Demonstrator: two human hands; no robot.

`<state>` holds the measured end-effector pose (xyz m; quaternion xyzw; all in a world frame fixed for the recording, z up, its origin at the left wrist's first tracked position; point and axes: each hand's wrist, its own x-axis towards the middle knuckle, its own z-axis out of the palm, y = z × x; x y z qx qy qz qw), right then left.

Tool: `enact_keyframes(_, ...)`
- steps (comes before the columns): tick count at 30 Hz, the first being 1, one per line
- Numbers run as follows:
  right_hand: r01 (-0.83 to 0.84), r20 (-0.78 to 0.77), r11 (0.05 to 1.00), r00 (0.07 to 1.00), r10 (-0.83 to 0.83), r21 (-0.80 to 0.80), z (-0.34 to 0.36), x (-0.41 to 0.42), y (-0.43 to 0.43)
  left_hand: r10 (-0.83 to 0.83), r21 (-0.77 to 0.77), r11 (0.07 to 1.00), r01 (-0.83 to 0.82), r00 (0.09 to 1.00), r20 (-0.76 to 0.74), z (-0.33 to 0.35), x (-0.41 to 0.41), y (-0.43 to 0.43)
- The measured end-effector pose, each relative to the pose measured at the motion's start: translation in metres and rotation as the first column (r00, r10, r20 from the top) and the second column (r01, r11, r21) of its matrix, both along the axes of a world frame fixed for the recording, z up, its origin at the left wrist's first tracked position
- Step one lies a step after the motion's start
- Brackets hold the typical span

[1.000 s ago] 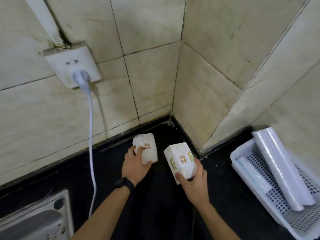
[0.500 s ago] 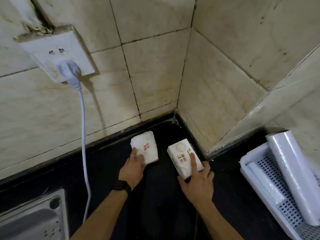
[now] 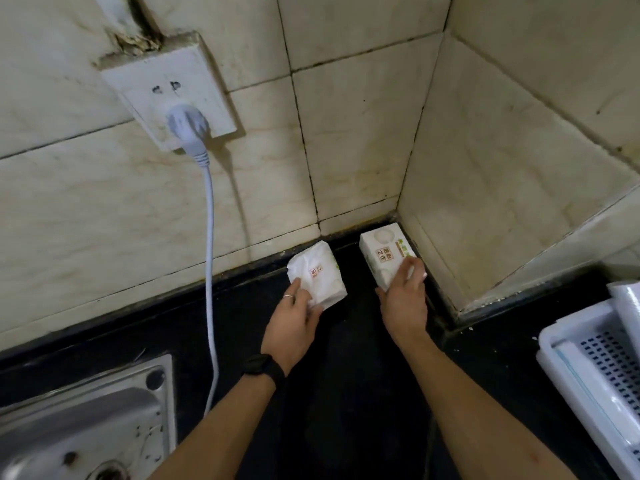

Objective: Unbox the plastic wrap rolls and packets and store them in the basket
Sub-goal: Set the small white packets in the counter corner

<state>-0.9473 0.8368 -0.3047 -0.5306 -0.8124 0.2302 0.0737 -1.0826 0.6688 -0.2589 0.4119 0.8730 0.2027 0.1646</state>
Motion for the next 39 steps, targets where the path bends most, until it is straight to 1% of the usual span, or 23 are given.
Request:
enact_keyframes(2,-0.013,-0.001,0.999,1.000,0.013,-0.034,0.000,-0.005,0.007,-0.008,0.002,1.000,0.008,1.000,-0.004,0.003,0.000,0.003)
enact_keyframes(4,-0.047,-0.036,0.996,0.998,0.045,-0.069,0.002,-0.006,0.012,-0.015,0.007,1.000,0.015,1.000,-0.016,0.007,0.000,0.007)
enact_keyframes(7,-0.102,-0.067,0.982,0.993,0.092,-0.160,0.017,0.010,0.021,-0.026,0.006,1.000,0.026,0.999,-0.041,0.013,0.003,0.020)
enact_keyframes(9,-0.133,-0.095,0.974,0.989,0.117,-0.182,0.030,0.035,0.016,-0.061,0.012,0.998,0.062,0.995,-0.073,0.017,0.010,0.033)
enact_keyframes(12,-0.151,-0.167,0.978,0.978,0.126,-0.145,0.034,0.090,-0.015,-0.119,-0.004,0.993,0.119,0.986,-0.114,0.027,0.024,0.059)
enact_keyframes(14,-0.087,-0.105,0.990,0.992,0.076,-0.107,0.026,0.129,-0.043,-0.158,-0.020,0.987,0.157,0.975,-0.157,0.033,0.035,0.080)
enact_keyframes(17,0.005,0.099,0.999,0.995,-0.001,-0.038,0.004,0.176,-0.082,-0.220,-0.080,0.975,0.207,0.950,-0.223,0.036,0.051,0.111)
enact_keyframes(20,0.019,0.215,0.996,0.977,0.000,-0.084,-0.020,0.202,-0.112,-0.256,-0.148,0.963,0.223,0.929,-0.266,0.033,0.065,0.135)
enact_keyframes(23,0.030,0.256,0.994,0.967,-0.003,-0.101,-0.034,0.210,-0.125,-0.300,-0.197,0.947,0.253,0.915,-0.271,0.026,0.074,0.143)
enact_keyframes(26,0.031,0.296,0.993,0.955,0.003,-0.111,-0.034,0.208,-0.124,-0.311,-0.227,0.941,0.252,0.908,-0.280,0.019,0.079,0.140)
enact_keyframes(30,0.013,0.290,0.991,0.957,0.026,-0.130,-0.035,0.209,-0.124,-0.319,-0.250,0.935,0.251,0.903,-0.288,0.017,0.078,0.138)
enact_keyframes(33,0.016,0.270,0.985,0.962,0.032,-0.173,-0.029,0.210,-0.122,-0.308,-0.285,0.929,0.237,0.921,-0.240,0.027,0.077,0.136)
enact_keyframes(35,0.001,0.257,0.977,0.965,0.056,-0.214,-0.022,0.210,-0.119,-0.301,-0.273,0.930,0.244,0.934,-0.192,0.037,0.077,0.128)
enact_keyframes(37,-0.014,0.286,0.969,0.954,0.086,-0.245,-0.013,0.211,-0.114,-0.311,-0.253,0.931,0.264,0.935,-0.169,0.046,0.080,0.112)
enact_keyframes(39,-0.040,0.321,0.944,0.935,0.151,-0.327,0.002,0.211,-0.107,-0.341,-0.245,0.922,0.299,0.928,-0.150,0.053,0.087,0.090)
